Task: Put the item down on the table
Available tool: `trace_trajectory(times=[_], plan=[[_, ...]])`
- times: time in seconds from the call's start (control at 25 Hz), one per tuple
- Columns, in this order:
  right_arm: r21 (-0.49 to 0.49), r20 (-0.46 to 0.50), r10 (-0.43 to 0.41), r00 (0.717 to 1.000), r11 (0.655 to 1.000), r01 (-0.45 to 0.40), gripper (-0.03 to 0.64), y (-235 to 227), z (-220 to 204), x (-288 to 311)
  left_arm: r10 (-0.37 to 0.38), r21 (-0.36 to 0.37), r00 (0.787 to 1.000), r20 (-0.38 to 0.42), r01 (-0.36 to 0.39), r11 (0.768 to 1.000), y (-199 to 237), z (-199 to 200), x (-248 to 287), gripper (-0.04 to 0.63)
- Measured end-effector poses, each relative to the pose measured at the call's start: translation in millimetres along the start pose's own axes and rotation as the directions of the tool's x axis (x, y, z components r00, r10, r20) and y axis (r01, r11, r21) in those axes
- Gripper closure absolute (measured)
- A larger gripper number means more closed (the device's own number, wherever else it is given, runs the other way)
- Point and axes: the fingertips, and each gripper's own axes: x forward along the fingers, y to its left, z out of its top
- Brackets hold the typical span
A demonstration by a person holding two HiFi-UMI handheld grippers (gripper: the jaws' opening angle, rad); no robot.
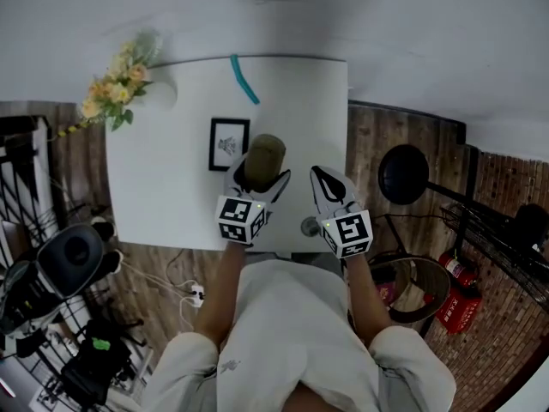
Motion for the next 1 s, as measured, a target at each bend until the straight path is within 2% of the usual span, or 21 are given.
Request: trace_trajectory(times=[0.76,1.0], plan=[[0.019,-0.064,0.009,0.998,1.0,-0.008,0.614,-15.0,-38.4,20.7,0.069,0.043,0.995,-0.073,-0.066,0.997,9.8,-38.2,38.9,0.156],[0.027,-0.073,0.006,0.997,1.0,-0.004,0.614,-17.9,-46.6,22.4,0.104,0.084,0.991,-0.084,-0.097,0.992,11.5,-46.1,48.3,0.155]])
